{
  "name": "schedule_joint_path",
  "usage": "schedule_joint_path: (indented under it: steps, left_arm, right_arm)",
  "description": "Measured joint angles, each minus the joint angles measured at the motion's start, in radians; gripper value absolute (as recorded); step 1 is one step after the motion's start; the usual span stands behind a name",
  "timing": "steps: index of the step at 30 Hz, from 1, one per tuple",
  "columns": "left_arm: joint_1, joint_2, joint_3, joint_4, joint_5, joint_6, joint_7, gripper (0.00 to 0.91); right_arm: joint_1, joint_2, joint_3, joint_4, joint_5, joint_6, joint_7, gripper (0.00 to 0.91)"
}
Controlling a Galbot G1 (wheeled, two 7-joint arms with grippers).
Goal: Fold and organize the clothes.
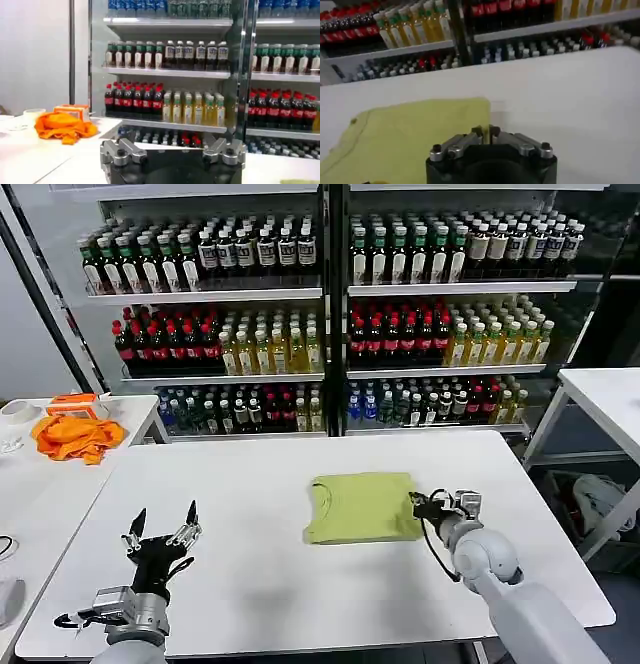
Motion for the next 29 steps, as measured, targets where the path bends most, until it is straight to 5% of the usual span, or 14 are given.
schedule_joint_path:
  steps: [17, 29]
  left_arm:
    - [0.023, -0.004, 0.05, -0.046, 0.016, 0.0, 0.043, 0.907]
    - [0.035, 0.003, 0.06, -0.075, 0.016, 0.012, 0.058, 0.907]
  right_arm:
    - [-0.286, -0.033, 0.207, 0.227, -0.394, 0.263, -0.045, 0.907]
    - [-0.518, -0.01, 0.366, 0.392, -0.485, 0.31, -0.069, 0.907]
